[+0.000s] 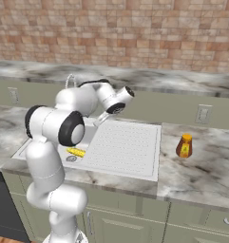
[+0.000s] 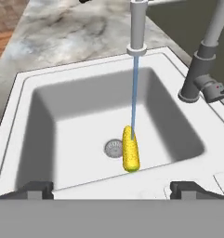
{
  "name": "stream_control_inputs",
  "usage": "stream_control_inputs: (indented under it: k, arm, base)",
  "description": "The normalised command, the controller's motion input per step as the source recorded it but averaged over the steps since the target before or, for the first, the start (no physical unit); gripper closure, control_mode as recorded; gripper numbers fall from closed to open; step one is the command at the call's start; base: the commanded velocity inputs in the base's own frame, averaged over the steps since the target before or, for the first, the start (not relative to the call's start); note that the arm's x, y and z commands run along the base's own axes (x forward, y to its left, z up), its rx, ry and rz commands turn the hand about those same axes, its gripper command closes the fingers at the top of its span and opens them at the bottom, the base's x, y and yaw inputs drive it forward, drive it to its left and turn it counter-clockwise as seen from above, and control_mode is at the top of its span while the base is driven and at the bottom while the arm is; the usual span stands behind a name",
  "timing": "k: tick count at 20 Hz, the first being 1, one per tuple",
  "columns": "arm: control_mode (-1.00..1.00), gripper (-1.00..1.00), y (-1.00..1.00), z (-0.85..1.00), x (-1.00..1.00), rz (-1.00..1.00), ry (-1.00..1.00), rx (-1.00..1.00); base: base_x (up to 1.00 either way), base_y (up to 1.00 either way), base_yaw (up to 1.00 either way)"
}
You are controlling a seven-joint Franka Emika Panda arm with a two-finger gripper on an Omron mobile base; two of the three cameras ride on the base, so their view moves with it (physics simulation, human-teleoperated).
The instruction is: Turn on the sink faucet. Then move the corn from the counter to the sink. Turn off the sink. Move the vegetable from the sink to the pot next to the stove. Finally move the pot to the rear left burner.
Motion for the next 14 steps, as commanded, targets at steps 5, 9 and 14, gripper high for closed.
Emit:
stream_control_inputs:
  k: [5,9,14]
  arm:
    - [-1.00,-1.00,0.13,-0.11,0.29,0.02,-0.14,0.10]
    - [-1.00,-1.00,0.00,-0.13,0.26,0.02,-0.04,0.08]
    - [-1.00,-1.00,0.01,-0.14,0.47,0.01,0.00,0.12]
  base:
    - [0.00,0.00,0.00]
    - [0.00,0.00,0.00]
    - [0.00,0.00,0.00]
